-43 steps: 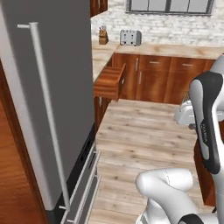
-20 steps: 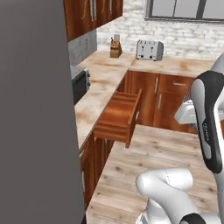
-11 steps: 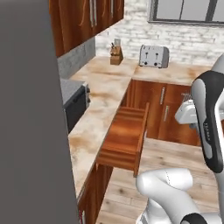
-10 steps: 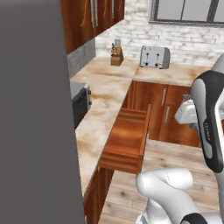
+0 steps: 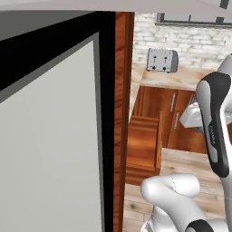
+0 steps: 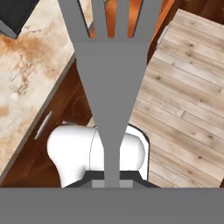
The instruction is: Pick up the metallic utensils from the counter and place them in the open drawer. Make sure not to pick up any wooden utensils.
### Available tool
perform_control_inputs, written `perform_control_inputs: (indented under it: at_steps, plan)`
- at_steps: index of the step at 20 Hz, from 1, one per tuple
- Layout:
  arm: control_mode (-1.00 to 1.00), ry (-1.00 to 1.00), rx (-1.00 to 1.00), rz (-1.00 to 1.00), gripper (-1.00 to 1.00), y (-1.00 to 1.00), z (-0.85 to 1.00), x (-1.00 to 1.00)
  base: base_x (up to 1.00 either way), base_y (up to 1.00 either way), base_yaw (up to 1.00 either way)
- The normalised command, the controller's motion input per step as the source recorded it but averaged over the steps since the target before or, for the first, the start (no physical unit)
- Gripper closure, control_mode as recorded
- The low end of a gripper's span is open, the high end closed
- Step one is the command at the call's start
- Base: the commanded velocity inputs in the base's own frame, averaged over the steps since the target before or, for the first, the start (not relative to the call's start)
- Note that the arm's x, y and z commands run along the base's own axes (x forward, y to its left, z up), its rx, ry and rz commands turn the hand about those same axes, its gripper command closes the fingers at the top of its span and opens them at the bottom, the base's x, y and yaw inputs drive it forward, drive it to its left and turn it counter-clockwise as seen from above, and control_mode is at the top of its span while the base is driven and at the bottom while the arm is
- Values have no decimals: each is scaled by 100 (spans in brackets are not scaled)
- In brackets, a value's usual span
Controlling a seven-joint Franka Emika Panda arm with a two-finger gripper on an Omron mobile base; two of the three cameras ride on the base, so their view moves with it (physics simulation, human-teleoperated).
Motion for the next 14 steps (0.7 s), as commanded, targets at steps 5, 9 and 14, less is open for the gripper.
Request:
perform_control_inputs:
  at_steps: [5,9,14]
  plan:
    - [100,0,0,0,100,0,0,0,0,0,0]
    - [-100,22,-8,0,100,19,0,24,0,0,0]
    - [-100,48,-17,0,100,54,-18,85,0,0,0]
